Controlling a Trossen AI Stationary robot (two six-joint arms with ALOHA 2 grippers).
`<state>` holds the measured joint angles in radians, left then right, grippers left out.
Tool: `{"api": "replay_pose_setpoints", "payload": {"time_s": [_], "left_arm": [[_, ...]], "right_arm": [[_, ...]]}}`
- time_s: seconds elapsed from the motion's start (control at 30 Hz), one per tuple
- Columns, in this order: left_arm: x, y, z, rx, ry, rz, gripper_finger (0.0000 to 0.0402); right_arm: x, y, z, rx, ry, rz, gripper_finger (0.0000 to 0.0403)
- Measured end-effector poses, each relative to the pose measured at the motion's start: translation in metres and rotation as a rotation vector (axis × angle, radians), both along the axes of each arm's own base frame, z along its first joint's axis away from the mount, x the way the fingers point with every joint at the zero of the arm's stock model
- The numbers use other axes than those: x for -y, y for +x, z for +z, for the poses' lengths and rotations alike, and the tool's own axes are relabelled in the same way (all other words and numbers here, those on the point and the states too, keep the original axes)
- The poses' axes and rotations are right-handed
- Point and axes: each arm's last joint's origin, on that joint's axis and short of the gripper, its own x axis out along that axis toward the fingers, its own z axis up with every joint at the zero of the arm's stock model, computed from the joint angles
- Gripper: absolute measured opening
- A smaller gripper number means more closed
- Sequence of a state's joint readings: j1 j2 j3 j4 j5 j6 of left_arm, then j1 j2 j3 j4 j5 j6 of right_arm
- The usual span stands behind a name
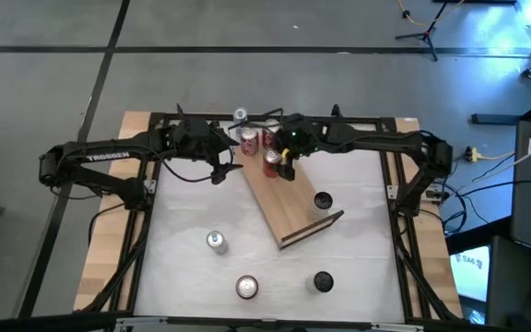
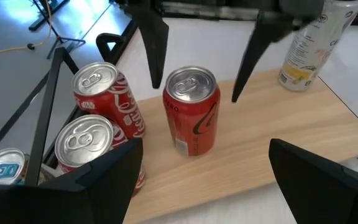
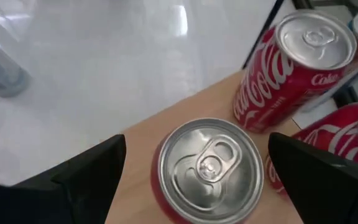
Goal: Place canned beverage on shelf
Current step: Put the top red black soda can on the shelf
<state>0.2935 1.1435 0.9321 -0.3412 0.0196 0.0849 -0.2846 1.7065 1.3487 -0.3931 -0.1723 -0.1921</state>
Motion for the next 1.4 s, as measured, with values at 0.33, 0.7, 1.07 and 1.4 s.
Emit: {"api": "replay_pose_setpoints", "payload": {"time_s": [0.33,0.7,1.07,1.4], "left_arm": [[0.0,0.0,0.0,0.0,-0.002,0.001,0.0338],[0.0,0.0,0.0,-0.001,-0.004,0.002,0.0338],[0.0,0.0,0.0,-0.001,-0.005,0.003,0.0338],[0.0,0.0,0.0,-0.001,-0.005,0.003,0.0338]], "right_arm": [[-0.001,0.003,-0.012,-0.069,-0.037,-0.046,0.039],[0.0,0.005,-0.016,-0.077,-0.031,-0.042,0.0357],[0.0,0.004,-0.017,-0.091,-0.027,-0.043,0.029],[0.002,0.001,-0.017,-0.11,-0.033,-0.03,0.0294]]}}
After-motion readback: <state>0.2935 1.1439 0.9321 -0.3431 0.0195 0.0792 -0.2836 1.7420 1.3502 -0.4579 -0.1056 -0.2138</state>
